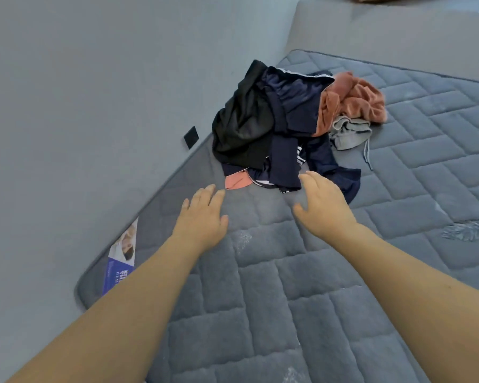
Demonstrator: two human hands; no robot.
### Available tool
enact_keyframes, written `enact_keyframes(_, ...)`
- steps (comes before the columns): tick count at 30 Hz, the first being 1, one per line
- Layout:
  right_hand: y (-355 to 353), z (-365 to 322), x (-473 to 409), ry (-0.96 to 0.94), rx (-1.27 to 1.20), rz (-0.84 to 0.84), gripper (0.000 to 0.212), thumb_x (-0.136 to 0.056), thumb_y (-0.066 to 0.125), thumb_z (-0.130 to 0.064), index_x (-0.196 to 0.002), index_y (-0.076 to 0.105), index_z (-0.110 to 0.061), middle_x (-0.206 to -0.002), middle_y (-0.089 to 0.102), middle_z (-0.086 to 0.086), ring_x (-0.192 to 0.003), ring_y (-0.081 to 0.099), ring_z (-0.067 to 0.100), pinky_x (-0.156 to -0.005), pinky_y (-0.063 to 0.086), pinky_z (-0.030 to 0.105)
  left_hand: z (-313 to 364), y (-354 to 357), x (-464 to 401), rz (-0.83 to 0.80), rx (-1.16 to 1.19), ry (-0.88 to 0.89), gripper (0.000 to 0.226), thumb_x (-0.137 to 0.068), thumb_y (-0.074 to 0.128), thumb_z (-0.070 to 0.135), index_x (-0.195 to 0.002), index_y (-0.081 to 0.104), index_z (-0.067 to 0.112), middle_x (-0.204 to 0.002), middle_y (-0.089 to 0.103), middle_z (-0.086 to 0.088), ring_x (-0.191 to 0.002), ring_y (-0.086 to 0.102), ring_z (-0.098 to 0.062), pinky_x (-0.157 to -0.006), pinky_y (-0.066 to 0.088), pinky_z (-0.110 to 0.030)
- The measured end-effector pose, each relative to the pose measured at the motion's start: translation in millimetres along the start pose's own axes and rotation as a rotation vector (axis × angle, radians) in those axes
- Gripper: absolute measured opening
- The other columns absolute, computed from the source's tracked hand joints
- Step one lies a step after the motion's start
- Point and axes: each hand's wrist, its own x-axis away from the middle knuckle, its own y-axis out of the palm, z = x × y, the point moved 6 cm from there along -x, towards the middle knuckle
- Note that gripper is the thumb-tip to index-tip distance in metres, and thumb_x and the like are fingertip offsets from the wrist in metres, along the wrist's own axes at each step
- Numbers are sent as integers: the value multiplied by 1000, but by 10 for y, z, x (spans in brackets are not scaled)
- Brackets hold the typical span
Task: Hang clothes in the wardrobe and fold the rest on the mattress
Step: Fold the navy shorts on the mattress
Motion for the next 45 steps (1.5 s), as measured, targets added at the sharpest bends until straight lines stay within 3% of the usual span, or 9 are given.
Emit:
enact_keyframes(6,1530,821,-660,111,93,7,63,-91,56,-34,-145,39,-8,-150,39,10,-138,34,26,-116,21,42,61,1461,-1299,-201,57,58,67,-102,37,47,-158,4,33,-166,-8,3,-152,-2,-25,-118,14,-60)
enact_keyframes(9,2003,1252,-791,187,162,-4,69,-95,47,-49,-150,33,-10,-157,29,11,-145,24,28,-120,9,45,135,1863,-1660,-201,33,66,63,-101,37,47,-157,15,30,-166,5,0,-151,9,-27,-118,18,-56)
enact_keyframes(12,2270,1420,-842,169,170,66,69,-92,38,-51,-150,37,-13,-155,31,13,-146,24,30,-121,3,51,321,1685,-1877,175,70,221,44,-93,47,32,-131,58,14,-142,50,-9,-123,49,-32,-95,43,-47)
enact_keyframes(14,2292,1487,-995,131,135,99,65,-88,41,-47,-143,47,-13,-147,40,14,-142,30,33,-120,8,55,449,1392,-2072,448,123,332,31,-86,54,23,-111,67,11,-121,60,-9,-103,54,-31,-82,43,-43)
enact_keyframes(19,2166,1759,-1378,26,96,133,45,-83,48,-41,-114,62,-11,-114,52,11,-126,42,37,-117,18,53,920,646,-2946,607,232,282,46,-85,58,20,-129,58,9,-136,50,-15,-117,49,-35,-94,42,-41)
enact_keyframes(25,2201,1800,-1408,4,27,159,43,-81,56,-36,-114,62,-9,-114,54,13,-128,44,38,-118,19,54,1291,573,-3742,446,6,164,65,-95,51,28,-155,26,24,-157,25,-8,-119,42,-31,-93,43,-37)
enact_keyframes(30,2192,1814,-1413,2,-9,172,46,-81,59,-34,-118,60,-7,-120,53,13,-127,45,37,-118,20,54,1310,612,-3669,506,252,202,38,-94,44,9,-128,59,12,-127,51,-12,-93,47,-34,-75,46,-43)
enact_keyframes(37,2169,1865,-1406,11,-50,214,41,-87,51,-28,-121,58,-5,-128,52,14,-129,45,36,-120,17,51,1202,1285,-2599,350,327,145,30,-80,45,22,-95,69,13,-93,64,-6,-68,59,-33,-51,41,-35)
enact_keyframes(45,2163,1889,-1375,-4,-107,272,49,-93,42,-39,-124,57,-4,-128,52,16,-128,41,31,-118,20,53,834,2057,-1696,252,270,92,41,-78,46,21,-107,70,3,-96,60,-16,-67,57,-33,-52,49,-39)
